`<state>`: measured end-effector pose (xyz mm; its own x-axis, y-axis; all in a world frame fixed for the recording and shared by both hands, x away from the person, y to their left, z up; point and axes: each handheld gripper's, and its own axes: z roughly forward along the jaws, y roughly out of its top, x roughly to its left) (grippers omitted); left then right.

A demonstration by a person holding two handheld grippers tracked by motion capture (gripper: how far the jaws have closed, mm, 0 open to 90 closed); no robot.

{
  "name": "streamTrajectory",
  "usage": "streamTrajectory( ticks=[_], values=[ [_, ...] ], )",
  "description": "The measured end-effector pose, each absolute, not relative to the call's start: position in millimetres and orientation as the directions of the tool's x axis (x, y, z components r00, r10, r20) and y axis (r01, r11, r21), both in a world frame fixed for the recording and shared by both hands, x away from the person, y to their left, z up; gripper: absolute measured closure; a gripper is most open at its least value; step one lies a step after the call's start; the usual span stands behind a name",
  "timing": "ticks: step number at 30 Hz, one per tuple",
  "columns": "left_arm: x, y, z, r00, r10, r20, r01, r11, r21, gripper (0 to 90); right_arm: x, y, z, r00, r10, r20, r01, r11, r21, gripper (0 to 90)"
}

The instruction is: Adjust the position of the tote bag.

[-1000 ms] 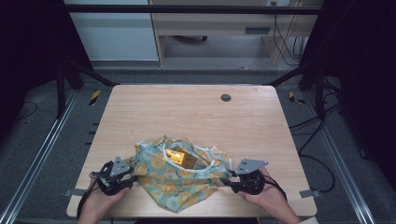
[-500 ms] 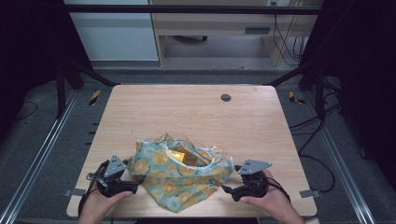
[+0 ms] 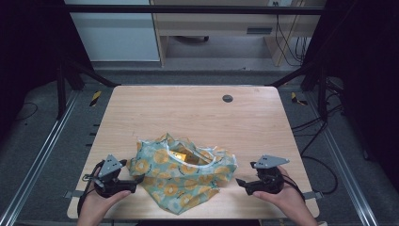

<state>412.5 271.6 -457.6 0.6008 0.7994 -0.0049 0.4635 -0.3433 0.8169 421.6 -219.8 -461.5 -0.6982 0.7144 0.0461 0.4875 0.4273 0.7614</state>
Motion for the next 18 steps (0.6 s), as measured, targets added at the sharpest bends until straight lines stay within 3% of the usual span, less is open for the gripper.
streamTrajectory(
  ticks=[7,14,18],
  values=[
    [411,267,-454,0.612,0.791,-0.005,0.442,-0.336,0.832,10.9,432,-236,-459,-0.648,0.760,0.051,0.520,0.394,0.758,20.3],
    [411,254,-457,0.628,0.779,-0.004,0.446,-0.355,0.822,16.7,453,-234,-441,-0.635,0.772,0.032,0.507,0.385,0.771,36.2],
    [413,246,-462,0.639,0.769,0.016,0.459,-0.398,0.794,20.3,469,-221,-424,-0.656,0.754,0.033,0.480,0.384,0.789,39.6]
  ],
)
